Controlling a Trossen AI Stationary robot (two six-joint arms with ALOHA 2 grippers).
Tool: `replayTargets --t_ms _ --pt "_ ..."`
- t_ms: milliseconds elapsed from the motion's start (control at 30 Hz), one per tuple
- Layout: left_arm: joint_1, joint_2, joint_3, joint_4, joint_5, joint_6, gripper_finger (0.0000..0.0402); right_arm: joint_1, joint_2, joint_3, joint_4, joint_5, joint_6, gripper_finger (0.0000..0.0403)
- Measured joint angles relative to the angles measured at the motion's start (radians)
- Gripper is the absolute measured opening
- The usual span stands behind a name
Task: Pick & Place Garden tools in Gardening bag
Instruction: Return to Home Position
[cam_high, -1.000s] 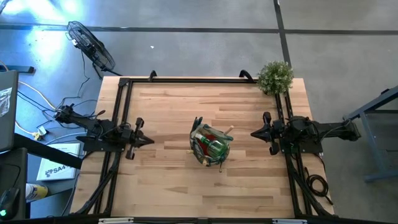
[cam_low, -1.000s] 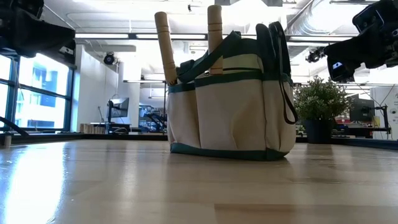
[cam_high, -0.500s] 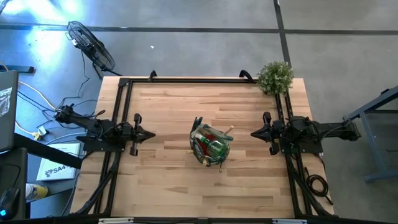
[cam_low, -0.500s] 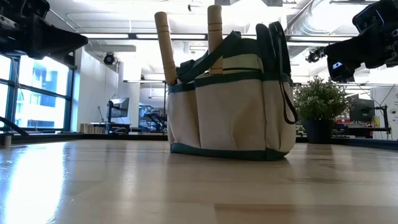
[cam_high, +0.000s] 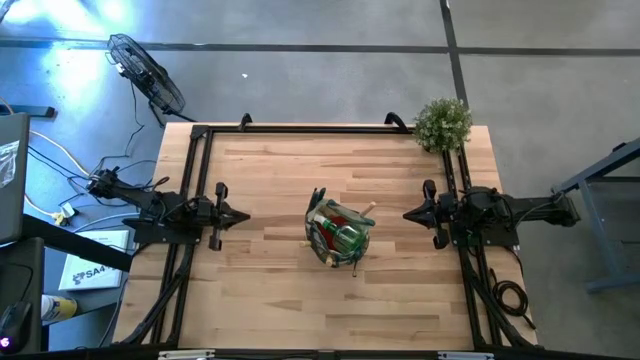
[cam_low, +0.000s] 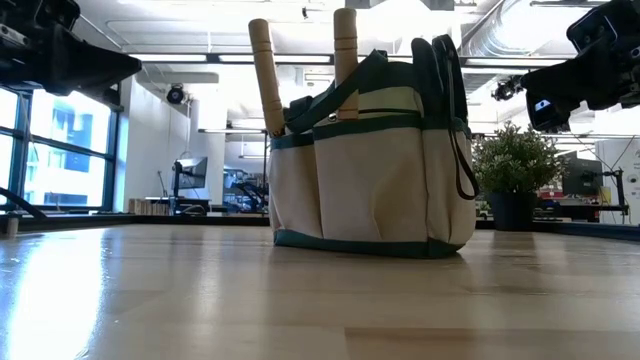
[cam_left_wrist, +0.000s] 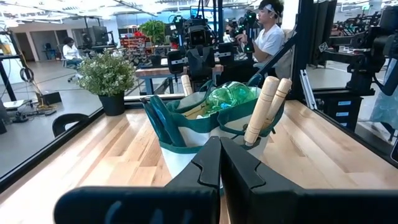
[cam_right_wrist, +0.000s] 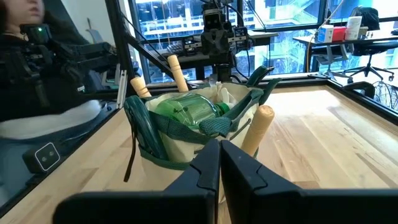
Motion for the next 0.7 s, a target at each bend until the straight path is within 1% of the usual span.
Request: replayTargets --t_ms 100,167,333,700 --pt "0.002 0.0 0.0 -0.001 0.0 0.0 0.0 0.0 0.0 0.0 0.001 0.0 0.0 0.0005" --pt "0.028 0.0 0.0 -0.001 0.012 0.0 0.0 0.0 0.0 0.0 0.001 0.0 0.0 0.0005" --pt "0.162 0.0 0.002 -0.006 0.072 -0.002 0.0 0.0 0.0 0.0 0.001 0.0 0.0 0.0005" --pt "0.449 0.0 0.003 -0.011 0.075 -0.001 0.0 0.0 0.0 0.0 0.001 0.0 0.0 0.0005"
